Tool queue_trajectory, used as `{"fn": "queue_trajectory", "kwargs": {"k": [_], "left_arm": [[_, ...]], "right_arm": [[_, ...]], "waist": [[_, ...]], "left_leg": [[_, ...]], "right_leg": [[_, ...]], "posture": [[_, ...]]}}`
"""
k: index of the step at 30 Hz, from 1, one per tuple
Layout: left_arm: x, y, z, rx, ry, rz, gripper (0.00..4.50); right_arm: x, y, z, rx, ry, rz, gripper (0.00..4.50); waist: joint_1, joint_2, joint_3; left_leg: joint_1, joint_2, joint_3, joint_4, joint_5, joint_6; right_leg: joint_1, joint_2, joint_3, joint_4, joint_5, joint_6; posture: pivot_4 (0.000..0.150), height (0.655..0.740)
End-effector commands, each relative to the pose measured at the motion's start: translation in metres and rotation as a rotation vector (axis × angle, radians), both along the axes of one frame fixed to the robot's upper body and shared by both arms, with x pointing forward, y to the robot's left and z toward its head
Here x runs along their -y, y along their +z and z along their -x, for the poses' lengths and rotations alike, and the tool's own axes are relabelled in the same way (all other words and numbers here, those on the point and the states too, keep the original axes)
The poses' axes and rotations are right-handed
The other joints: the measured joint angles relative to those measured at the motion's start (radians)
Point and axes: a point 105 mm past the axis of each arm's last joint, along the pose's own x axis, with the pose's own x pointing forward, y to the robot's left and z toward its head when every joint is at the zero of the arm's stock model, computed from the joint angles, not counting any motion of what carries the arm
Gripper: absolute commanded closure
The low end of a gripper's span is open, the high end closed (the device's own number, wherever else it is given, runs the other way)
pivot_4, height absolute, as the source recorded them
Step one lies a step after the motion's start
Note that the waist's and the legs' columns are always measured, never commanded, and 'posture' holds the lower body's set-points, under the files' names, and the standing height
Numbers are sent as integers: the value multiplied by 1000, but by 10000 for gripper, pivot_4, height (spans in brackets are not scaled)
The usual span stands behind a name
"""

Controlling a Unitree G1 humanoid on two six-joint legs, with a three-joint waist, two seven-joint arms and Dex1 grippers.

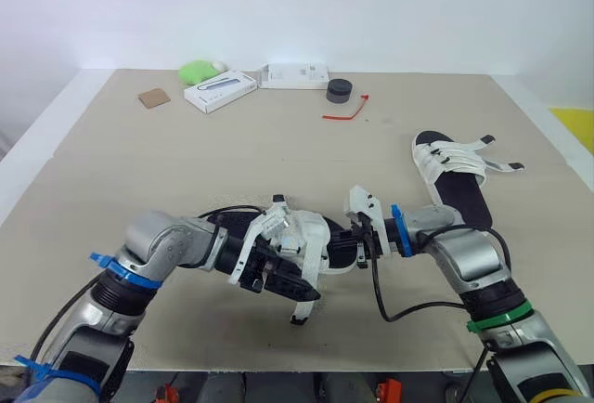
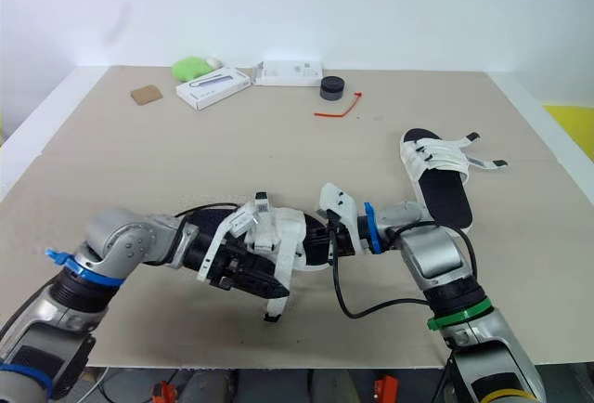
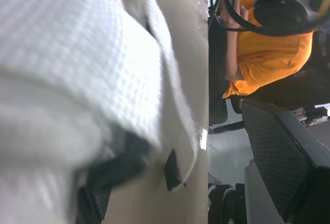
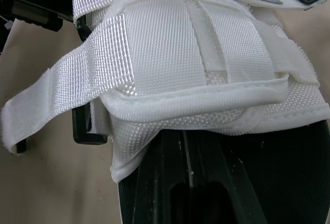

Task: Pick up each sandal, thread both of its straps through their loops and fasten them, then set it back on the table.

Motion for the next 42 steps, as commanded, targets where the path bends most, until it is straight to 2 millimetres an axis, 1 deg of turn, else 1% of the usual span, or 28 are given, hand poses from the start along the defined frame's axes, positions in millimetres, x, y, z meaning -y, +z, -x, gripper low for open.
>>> {"fn": "queue_trajectory", "kwargs": {"k": [1,3,5,8,9,15,18,20,22,25,27,30,34,36,42], "left_arm": [[3,15,0,8,-17,35,10333],[3,15,1,-10,-16,40,15868],[3,17,3,-21,-17,48,25921],[4,18,2,-18,-12,50,42241],[4,18,2,-18,-10,51,44318],[2,21,-1,3,9,52,44318],[-1,33,-5,2,7,85,44318],[-2,58,-17,-50,17,164,44318],[-2,77,-27,-100,22,218,44318],[-2,98,-42,-164,42,261,44318],[0,104,-50,-177,62,261,44318],[3,104,-65,-203,116,243,44318],[6,84,-80,-195,169,173,44318],[8,74,-82,-185,164,140,44318],[10,59,-82,-190,127,106,44318]], "right_arm": [[7,-29,8,-107,-36,67,45000],[8,-28,8,-106,-39,65,45000],[8,-28,8,-106,-42,64,45000],[8,-28,8,-106,-44,64,45000],[8,-28,8,-106,-44,64,45000],[8,-28,7,-102,-43,66,45000],[9,-27,5,-101,-43,67,45000],[8,-27,5,-100,-42,69,45000],[8,-27,4,-99,-39,70,45000],[8,-27,2,-97,-37,69,45000],[7,-27,1,-95,-36,68,45000],[6,-26,0,-92,-34,67,45000],[5,-26,0,-91,-34,65,45000],[6,-25,1,-91,-36,63,45000],[10,-25,2,-91,-47,69,45000]], "waist": [[0,0,0],[0,0,0],[0,0,0],[1,0,0],[1,0,0],[1,0,0],[1,0,0],[2,0,0],[3,-1,0],[-1,0,0],[-5,0,0],[-7,0,0],[-8,0,0],[-8,0,0],[-8,0,0]], "left_leg": [[0,0,0,0,0,0],[0,0,0,0,0,0],[0,0,0,0,0,0],[0,0,0,0,0,0],[0,0,0,0,0,0],[0,0,0,0,0,0],[0,0,0,0,0,0],[0,0,0,0,0,0],[0,0,0,1,0,0],[0,-1,0,3,0,0],[0,-1,0,2,0,0],[-1,-1,0,1,0,0],[0,-1,0,1,0,0],[0,-1,0,1,0,0],[-1,-1,0,1,0,0]], "right_leg": [[0,0,0,0,0,0],[0,0,0,0,-1,-1],[0,0,0,0,-1,-3],[0,0,0,0,-1,-3],[0,0,0,0,-1,-3],[0,0,0,0,-1,-3],[0,0,0,0,-1,-2],[0,0,0,0,-1,-3],[0,0,0,0,-1,-3],[1,0,1,-1,-1,-3],[0,0,1,-1,1,1],[0,0,1,-1,2,2],[0,0,1,-1,2,2],[0,0,1,-1,2,2],[0,0,1,-1,2,2]], "posture": [[1500,7400],[1500,7400],[1500,7400],[1500,7400],[1500,7400],[1500,7400],[1500,7400],[1500,7400],[1500,7400],[1500,7400],[1500,7400],[1500,7400],[1500,7400],[1500,7400],[1500,7400]]}}
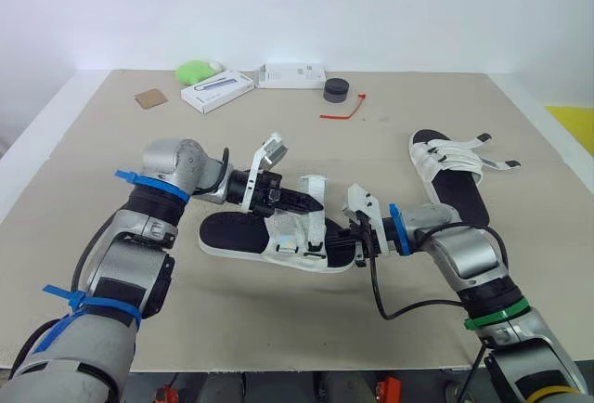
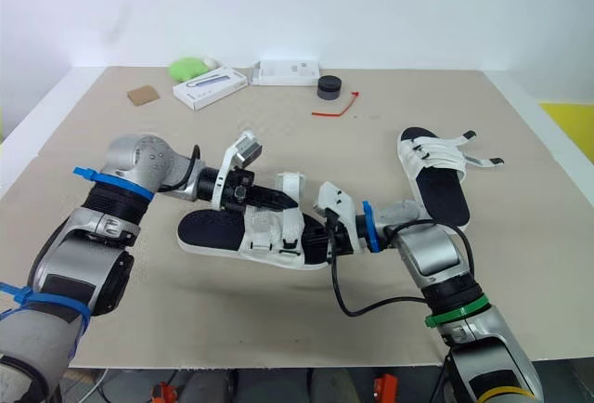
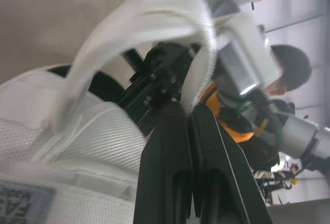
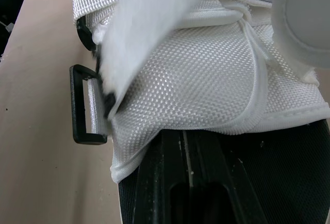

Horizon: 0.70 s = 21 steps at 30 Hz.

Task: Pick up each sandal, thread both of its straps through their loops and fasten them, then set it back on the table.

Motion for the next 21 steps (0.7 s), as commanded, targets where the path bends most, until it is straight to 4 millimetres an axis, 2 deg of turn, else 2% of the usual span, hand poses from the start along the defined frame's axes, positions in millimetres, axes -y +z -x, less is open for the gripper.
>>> {"fn": "queue_trajectory", "kwargs": {"k": [1,9,15,21], "left_arm": [[2,4,-2,33,-24,8,44318],[3,6,-2,-12,-34,28,44318],[5,20,-10,-64,16,83,44318],[0,14,-5,-87,9,61,44318]], "right_arm": [[13,-26,4,-87,-58,74,45000],[14,-26,4,-85,-58,78,45000],[12,-26,4,-84,-54,77,45000],[12,-28,5,-89,-54,77,45000]], "waist": [[0,0,0],[1,0,0],[0,0,0],[0,0,0]], "left_leg": [[0,0,0,0,0,0],[-1,0,0,0,0,0],[-1,0,0,0,0,0],[-1,0,0,0,0,0]], "right_leg": [[0,0,0,0,0,0],[0,0,0,0,0,0],[0,0,0,0,0,0],[0,0,0,0,0,0]], "posture": [[1500,7400],[1500,7400],[1500,7400],[1500,7400]]}}
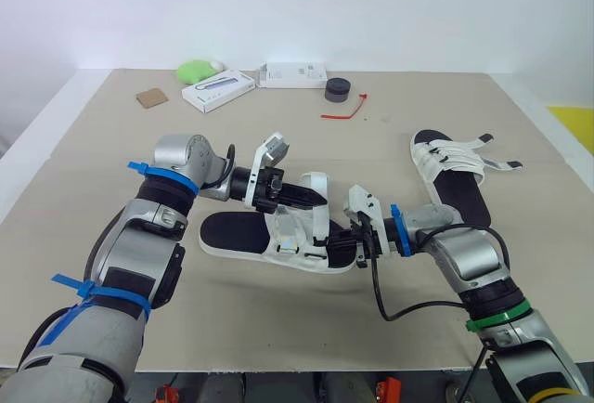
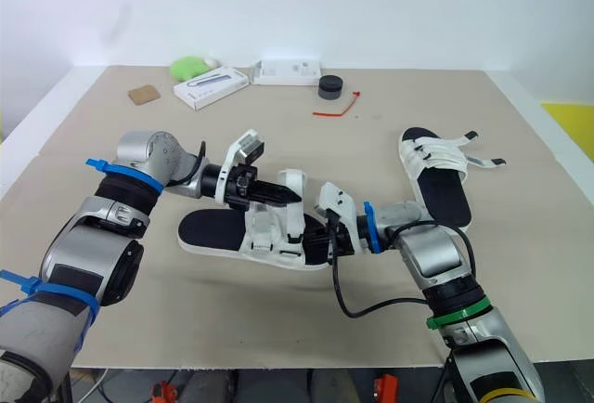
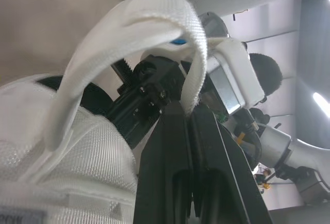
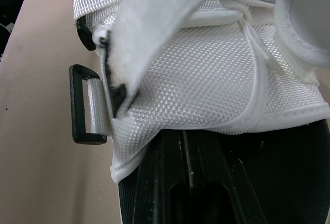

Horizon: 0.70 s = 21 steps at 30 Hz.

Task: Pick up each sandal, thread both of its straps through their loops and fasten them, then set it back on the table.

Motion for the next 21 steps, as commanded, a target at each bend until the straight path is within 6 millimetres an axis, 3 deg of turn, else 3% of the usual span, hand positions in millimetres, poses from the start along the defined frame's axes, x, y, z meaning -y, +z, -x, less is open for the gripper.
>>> {"fn": "queue_trajectory", "kwargs": {"k": [1,21], "left_arm": [[-4,5,2,23,-8,8,44318],[3,-6,10,-49,-2,-10,44318]], "right_arm": [[11,-28,4,-93,-51,76,45000],[9,-30,6,-98,-46,76,45000]], "waist": [[0,0,0],[0,0,0]], "left_leg": [[0,0,0,0,0,0],[0,0,0,0,0,0]], "right_leg": [[0,0,0,0,0,0],[0,0,0,0,0,0]], "posture": [[1500,7400],[1500,7400]]}}
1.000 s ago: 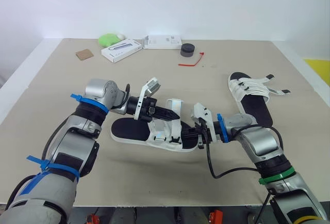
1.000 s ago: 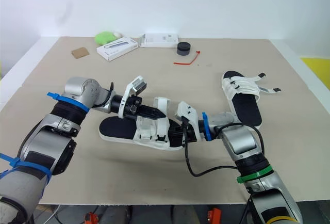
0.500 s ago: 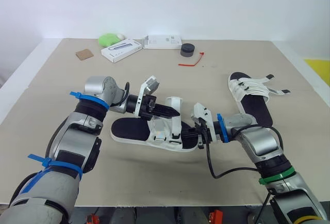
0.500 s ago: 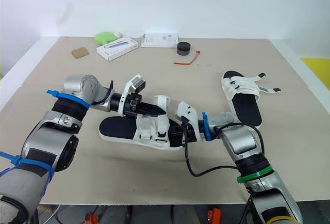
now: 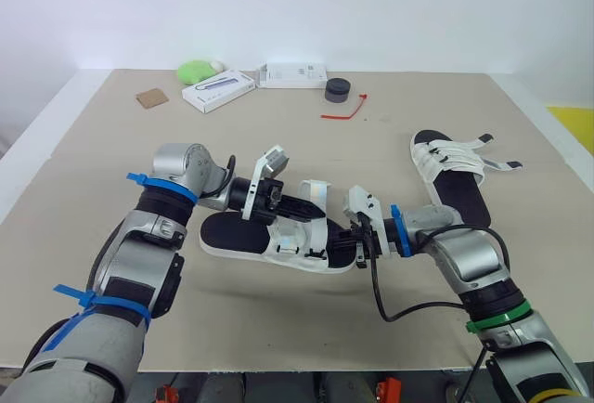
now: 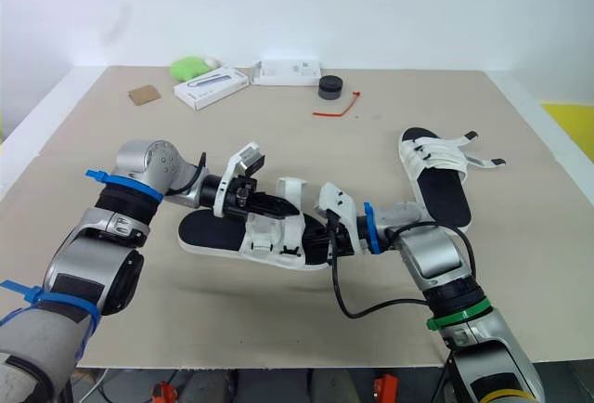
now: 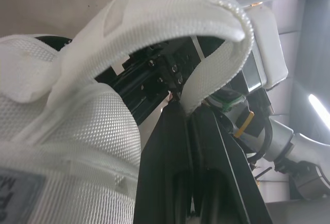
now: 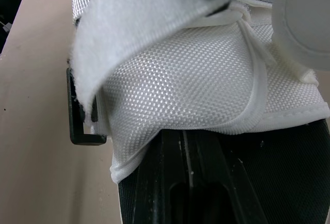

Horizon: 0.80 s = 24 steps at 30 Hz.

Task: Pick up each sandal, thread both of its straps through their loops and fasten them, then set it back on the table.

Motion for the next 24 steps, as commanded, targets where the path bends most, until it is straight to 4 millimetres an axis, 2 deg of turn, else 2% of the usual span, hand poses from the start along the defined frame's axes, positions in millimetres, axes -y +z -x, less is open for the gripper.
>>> {"fn": "queue_trajectory", "kwargs": {"k": [1,13,24], "left_arm": [[1,5,-2,4,15,15,44318],[-4,-8,-8,-36,100,-48,44318],[-22,-29,10,-11,61,-111,44318]], "right_arm": [[9,-29,6,-102,-40,76,45000],[8,-31,8,-108,-41,77,45000],[10,-31,8,-110,-49,75,45000]], "waist": [[0,0,0],[0,0,0],[-1,0,0]], "left_leg": [[0,0,0,0,0,0],[0,0,0,0,0,0],[1,0,0,0,0,0]], "right_leg": [[0,0,0,0,0,0],[0,0,0,0,0,0],[0,0,0,0,0,0]], "posture": [[1500,7400],[1500,7400],[1500,7400]]}}
